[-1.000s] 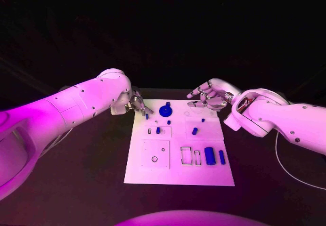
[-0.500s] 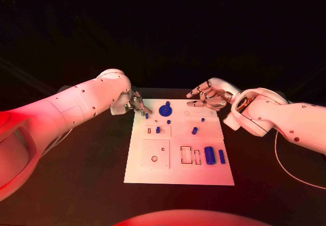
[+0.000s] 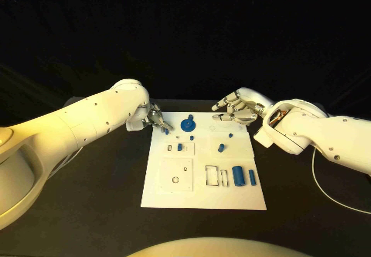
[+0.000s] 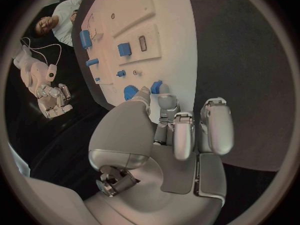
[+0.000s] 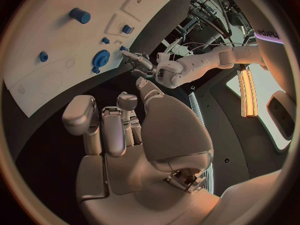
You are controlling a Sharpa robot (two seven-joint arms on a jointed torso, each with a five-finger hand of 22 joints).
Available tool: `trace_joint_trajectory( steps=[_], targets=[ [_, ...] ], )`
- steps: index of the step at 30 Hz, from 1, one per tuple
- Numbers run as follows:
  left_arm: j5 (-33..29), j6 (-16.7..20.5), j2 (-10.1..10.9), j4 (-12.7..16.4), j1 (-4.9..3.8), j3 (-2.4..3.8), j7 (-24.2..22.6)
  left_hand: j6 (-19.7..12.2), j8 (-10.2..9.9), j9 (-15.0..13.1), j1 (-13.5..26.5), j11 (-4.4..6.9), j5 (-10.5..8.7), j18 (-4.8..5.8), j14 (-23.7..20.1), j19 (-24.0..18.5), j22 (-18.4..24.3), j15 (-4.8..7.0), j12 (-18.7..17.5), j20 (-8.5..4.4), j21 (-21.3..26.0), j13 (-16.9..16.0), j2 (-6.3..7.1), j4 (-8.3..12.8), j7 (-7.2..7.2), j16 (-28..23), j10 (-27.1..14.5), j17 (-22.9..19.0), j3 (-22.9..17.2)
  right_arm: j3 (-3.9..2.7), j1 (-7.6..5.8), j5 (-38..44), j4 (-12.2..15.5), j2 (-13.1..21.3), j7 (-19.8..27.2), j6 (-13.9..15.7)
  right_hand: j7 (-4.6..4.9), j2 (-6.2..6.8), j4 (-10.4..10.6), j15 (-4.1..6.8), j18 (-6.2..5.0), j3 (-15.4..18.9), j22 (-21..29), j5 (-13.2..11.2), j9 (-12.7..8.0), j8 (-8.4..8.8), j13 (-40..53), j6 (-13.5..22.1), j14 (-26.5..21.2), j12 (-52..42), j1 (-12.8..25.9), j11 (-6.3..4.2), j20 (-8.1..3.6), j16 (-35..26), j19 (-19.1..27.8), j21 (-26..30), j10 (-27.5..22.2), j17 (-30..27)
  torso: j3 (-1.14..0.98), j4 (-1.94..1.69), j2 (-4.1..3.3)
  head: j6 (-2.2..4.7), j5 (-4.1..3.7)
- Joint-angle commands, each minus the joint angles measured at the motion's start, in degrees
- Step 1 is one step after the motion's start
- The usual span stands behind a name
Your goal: Assemble the parts on the task board
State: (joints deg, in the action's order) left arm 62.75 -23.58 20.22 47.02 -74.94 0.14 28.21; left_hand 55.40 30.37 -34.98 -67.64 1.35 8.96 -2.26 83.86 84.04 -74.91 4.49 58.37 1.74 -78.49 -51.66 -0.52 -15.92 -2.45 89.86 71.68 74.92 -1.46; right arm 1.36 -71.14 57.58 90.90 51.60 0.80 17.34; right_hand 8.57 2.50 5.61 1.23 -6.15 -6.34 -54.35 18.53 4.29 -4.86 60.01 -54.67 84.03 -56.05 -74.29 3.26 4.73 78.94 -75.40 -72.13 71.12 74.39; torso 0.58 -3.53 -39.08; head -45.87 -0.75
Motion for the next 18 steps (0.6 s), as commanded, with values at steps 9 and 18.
trace_joint_trajectory(
  steps=[9,18],
  targets=[
    [-0.44,0.96,-0.28,-0.09,0.07,0.00,0.07,-0.65,0.42,-0.13,-7.33,0.67,0.05,-0.46,6.14,2.02,-7.91,0.86,-0.17,-0.74,-0.11,0.43,-2.60,3.77,0.51,0.14,0.16,15.08,-4.75,-0.01,0.04,0.09,0.06,-0.07,0.36,-0.65,-0.10,-0.32,0.41,0.00,-0.55,-0.01,0.05,0.24,-0.04,-0.27,-0.01,-0.26,2.56,0.01,0.35,0.00,-0.05,-0.34,0.36,0.37,-0.10,-0.10,0.00,-0.02,0.01,-0.11,-0.11],
    [-0.98,1.31,-0.30,-0.20,0.07,0.00,-0.08,-2.09,0.21,-0.07,-11.60,0.41,1.11,-0.46,6.14,2.01,-8.02,0.55,-1.50,-0.77,0.12,1.68,-1.38,7.87,-0.17,0.14,-0.33,15.08,-15.29,-0.01,0.04,0.09,0.12,-0.05,0.29,-0.75,-0.10,-0.32,0.41,0.00,-0.55,-0.01,0.05,0.24,-0.04,-0.27,-0.01,-0.26,2.56,0.01,0.35,0.00,-0.05,-0.34,0.36,0.37,-0.10,-0.10,0.00,-0.03,0.04,-0.16,-0.15]
  ],
)
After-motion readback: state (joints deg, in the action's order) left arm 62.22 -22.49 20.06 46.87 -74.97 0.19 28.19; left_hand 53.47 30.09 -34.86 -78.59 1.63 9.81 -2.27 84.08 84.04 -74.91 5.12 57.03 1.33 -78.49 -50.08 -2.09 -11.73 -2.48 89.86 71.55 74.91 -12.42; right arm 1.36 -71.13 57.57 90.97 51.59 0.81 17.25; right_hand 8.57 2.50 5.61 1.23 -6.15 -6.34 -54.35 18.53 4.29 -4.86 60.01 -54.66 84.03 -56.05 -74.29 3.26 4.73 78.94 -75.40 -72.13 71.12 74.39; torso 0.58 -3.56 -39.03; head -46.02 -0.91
